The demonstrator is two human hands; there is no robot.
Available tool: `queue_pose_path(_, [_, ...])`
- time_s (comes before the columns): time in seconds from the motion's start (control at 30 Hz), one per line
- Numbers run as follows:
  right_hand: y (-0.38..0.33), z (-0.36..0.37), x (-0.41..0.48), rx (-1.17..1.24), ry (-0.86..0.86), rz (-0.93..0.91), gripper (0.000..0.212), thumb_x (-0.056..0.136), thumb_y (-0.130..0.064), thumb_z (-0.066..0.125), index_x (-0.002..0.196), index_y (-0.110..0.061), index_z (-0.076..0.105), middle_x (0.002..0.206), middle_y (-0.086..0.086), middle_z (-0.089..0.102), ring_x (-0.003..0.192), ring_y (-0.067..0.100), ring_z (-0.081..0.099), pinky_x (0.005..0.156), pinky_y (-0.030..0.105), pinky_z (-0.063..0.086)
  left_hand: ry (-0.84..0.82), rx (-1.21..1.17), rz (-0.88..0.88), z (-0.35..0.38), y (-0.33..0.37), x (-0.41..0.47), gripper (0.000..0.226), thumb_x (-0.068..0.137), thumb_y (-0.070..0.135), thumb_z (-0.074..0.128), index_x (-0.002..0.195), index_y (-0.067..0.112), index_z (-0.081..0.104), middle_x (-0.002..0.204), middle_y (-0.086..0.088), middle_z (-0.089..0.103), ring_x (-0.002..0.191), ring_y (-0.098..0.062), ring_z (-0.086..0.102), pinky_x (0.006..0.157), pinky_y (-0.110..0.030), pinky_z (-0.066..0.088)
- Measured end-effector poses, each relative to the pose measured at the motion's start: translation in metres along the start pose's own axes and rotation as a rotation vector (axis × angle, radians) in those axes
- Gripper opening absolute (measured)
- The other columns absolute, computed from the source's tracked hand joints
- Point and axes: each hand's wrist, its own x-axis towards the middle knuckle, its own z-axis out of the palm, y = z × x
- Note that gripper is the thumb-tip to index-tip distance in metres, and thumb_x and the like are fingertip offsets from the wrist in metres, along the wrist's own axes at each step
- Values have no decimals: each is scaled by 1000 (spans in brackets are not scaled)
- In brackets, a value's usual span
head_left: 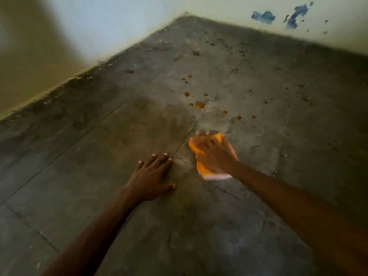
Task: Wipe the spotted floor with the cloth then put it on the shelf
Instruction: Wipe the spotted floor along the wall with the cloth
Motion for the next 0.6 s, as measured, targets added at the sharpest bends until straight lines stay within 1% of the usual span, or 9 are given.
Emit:
queue_pose_path(0.07, [10,-15,38,107,-101,179,61,98,-49,28,156,-39,9,167,-7,5,153,27,5,114,70,9,-73,45,-14,4,5,6,94,81,73,34,153,23,0,161,1,-11,149,-29,-1,115,-53,16])
queue_pose_path(0.1, [8,-12,42,80,-129,182,62,99,-46,30,156,-37,8,167,-5,3,153,28,3,113,71,9,-104,100,-6,3,6,10,90,87,66,36,152,18,-3,160,-3,-14,149,-30,-2,118,-51,15])
queue_pose_path(0.2, [-6,5,-14,-115,-95,-64,64,92,-45,23,155,-30,25,164,4,22,148,34,26,106,70,27,-211,215,12,-16,18,19,80,97,46,39,150,3,-4,159,-17,-10,149,-26,-3,120,-38,5])
queue_pose_path(0.3, [-2,23,-104,-148,-27,-177,68,81,-49,30,147,-34,43,154,0,44,137,30,48,99,64,41,-241,204,-53,-20,34,19,81,97,43,41,150,2,-5,159,-20,-8,149,-27,-2,119,-36,6])
queue_pose_path(0.43, [6,36,-184,-215,-95,-209,69,81,-49,38,149,-35,35,156,-3,41,138,27,47,100,58,42,-262,115,-108,-15,52,-3,89,94,48,46,151,7,-10,159,-16,-15,148,-35,-4,120,-40,5])
queue_pose_path(0.5, [19,48,-202,-191,-229,-43,62,87,-43,40,148,-31,37,155,1,40,138,28,44,108,56,33,-258,78,-68,-8,72,-20,87,95,50,44,151,9,-7,160,-14,-13,148,-30,-9,118,-40,-1])
queue_pose_path(0.53, [37,58,-207,-61,-148,99,58,91,-39,37,148,-27,38,156,4,39,139,30,40,114,58,24,-252,43,-49,-2,83,-28,89,92,56,44,152,13,-5,160,-11,-12,148,-29,-10,119,-43,-1])
queue_pose_path(0.57, [54,52,-199,69,-157,432,57,95,-39,31,150,-26,36,159,5,34,143,31,34,118,61,15,-238,-5,-47,6,94,-36,93,86,65,45,153,19,-1,161,-7,-11,148,-29,-10,120,-47,1])
queue_pose_path(0.6, [66,36,-187,288,-191,550,60,95,-44,23,153,-31,28,163,2,25,148,30,25,117,65,10,-216,-67,-56,13,104,-43,96,79,71,47,153,27,3,161,-1,-10,148,-30,-8,119,-51,5])
